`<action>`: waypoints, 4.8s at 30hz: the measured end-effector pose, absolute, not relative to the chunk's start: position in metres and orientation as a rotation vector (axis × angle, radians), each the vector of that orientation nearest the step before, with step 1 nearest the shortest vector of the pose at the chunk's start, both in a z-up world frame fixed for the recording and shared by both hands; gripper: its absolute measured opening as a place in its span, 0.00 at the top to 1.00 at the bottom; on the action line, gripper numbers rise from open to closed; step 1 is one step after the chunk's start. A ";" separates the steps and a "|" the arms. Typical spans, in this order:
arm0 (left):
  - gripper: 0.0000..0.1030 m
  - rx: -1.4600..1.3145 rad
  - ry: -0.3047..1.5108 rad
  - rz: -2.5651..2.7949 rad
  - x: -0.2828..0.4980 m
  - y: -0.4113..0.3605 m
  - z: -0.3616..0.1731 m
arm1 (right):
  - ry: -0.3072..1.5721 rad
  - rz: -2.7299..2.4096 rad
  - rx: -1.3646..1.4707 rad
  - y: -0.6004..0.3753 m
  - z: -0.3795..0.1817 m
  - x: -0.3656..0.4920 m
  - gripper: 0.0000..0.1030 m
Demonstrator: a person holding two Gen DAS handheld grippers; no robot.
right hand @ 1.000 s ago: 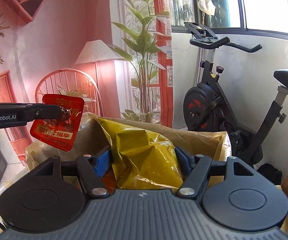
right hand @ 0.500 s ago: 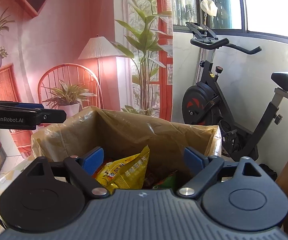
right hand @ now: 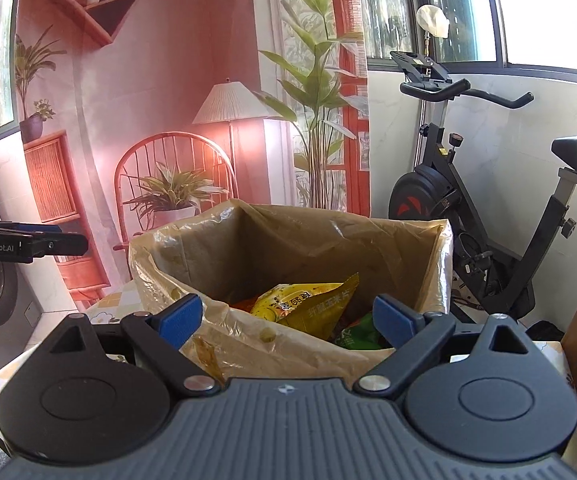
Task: Organize snacks
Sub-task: 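Move both grippers back down to the snacks in front of the box, then close the right gripper on the gold foil packet while the left approaches the black snack, then grasp the black round snack in clear wrapper with the left gripper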
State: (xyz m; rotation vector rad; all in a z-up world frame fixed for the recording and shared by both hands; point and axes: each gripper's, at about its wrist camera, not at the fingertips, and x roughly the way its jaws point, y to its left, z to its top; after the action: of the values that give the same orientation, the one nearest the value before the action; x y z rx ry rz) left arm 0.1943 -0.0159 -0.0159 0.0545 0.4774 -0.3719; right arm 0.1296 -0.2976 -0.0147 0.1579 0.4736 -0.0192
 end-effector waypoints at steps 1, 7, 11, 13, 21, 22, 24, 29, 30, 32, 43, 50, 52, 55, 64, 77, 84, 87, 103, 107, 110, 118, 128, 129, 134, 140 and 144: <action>0.19 0.049 0.482 -0.363 0.190 -0.010 -0.019 | 0.473 -0.013 0.165 -0.296 -0.016 0.126 0.08; 0.19 0.021 0.512 -0.300 0.165 0.025 -0.043 | 0.457 0.009 0.165 -0.278 -0.028 0.105 0.08; 0.19 0.020 0.521 -0.283 0.152 0.032 -0.054 | 0.451 0.011 0.169 -0.270 -0.036 0.094 0.08; 0.19 0.033 0.523 -0.283 0.145 0.032 -0.059 | 0.448 0.005 0.164 -0.266 -0.041 0.088 0.08; 0.19 0.021 0.560 -0.296 0.135 0.024 -0.077 | 0.469 -0.010 0.150 -0.259 -0.063 0.069 0.08; 0.19 0.015 0.573 -0.296 0.134 0.024 -0.080 | 0.478 -0.015 0.156 -0.260 -0.067 0.066 0.08; 0.19 -0.001 0.607 -0.293 0.132 0.026 -0.085 | 0.495 -0.023 0.162 -0.261 -0.074 0.063 0.08; 0.19 0.001 0.669 -0.270 0.125 0.043 -0.091 | 0.538 -0.043 0.202 -0.266 -0.091 0.050 0.08; 0.19 0.006 0.674 -0.265 0.125 0.046 -0.091 | 0.544 -0.047 0.208 -0.268 -0.094 0.048 0.08; 0.19 0.014 0.681 -0.254 0.124 0.052 -0.091 | 0.560 -0.056 0.221 -0.269 -0.102 0.042 0.08; 0.19 0.015 0.708 -0.243 0.122 0.046 -0.114 | 0.644 -0.108 0.225 -0.268 -0.139 0.026 0.09; 0.19 0.021 0.723 -0.248 0.125 0.043 -0.125 | 0.721 -0.141 0.269 -0.276 -0.162 0.019 0.12; 0.20 0.023 0.728 -0.248 0.127 0.042 -0.127 | 0.758 -0.163 0.277 -0.281 -0.172 0.021 0.13; 0.20 0.025 0.736 -0.250 0.129 0.041 -0.130 | 0.815 -0.181 0.314 -0.289 -0.183 0.025 0.17; 0.20 0.026 0.749 -0.255 0.130 0.039 -0.136 | 0.880 -0.154 0.330 -0.291 -0.192 0.043 0.20; 0.20 0.013 0.751 -0.246 0.129 0.041 -0.139 | 0.858 -0.173 0.187 -0.274 -0.202 0.059 0.21; 0.20 0.018 0.747 -0.249 0.135 0.036 -0.143 | 0.842 -0.190 0.114 -0.268 -0.204 0.054 0.41; 0.20 0.037 0.740 -0.253 0.136 0.033 -0.145 | 0.831 -0.190 0.120 -0.270 -0.203 0.053 0.44; 0.23 0.086 0.761 -0.285 0.134 0.027 -0.153 | 0.755 -0.169 0.154 -0.272 -0.184 0.053 0.47; 0.23 0.085 0.768 -0.296 0.135 0.027 -0.156 | 0.737 -0.161 0.154 -0.270 -0.178 0.054 0.47; 0.23 0.089 0.776 -0.306 0.135 0.027 -0.157 | 0.721 -0.155 0.152 -0.269 -0.173 0.056 0.47; 0.23 0.100 0.812 -0.340 0.132 0.028 -0.166 | 0.697 -0.144 0.168 -0.268 -0.168 0.055 0.47; 0.23 0.133 0.803 -0.384 0.146 0.016 -0.174 | 0.705 -0.153 0.184 -0.270 -0.171 0.053 0.47; 0.23 0.144 0.797 -0.392 0.149 0.014 -0.174 | 0.707 -0.153 0.184 -0.270 -0.171 0.053 0.47; 0.23 0.191 0.858 -0.492 0.177 0.002 -0.189 | 0.710 -0.158 0.186 -0.270 -0.172 0.053 0.47; 0.22 0.333 0.828 -0.533 0.181 -0.019 -0.202 | 0.715 -0.153 0.187 -0.269 -0.173 0.053 0.47; 0.19 0.314 0.865 -0.530 0.188 -0.021 -0.210 | 0.723 -0.153 0.188 -0.269 -0.175 0.054 0.47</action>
State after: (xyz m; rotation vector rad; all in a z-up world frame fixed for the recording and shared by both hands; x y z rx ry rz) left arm 0.1880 -0.0210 -0.2099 0.3144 0.8649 -0.5304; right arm 0.0543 -0.2692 -0.1753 0.1878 0.7234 -0.1531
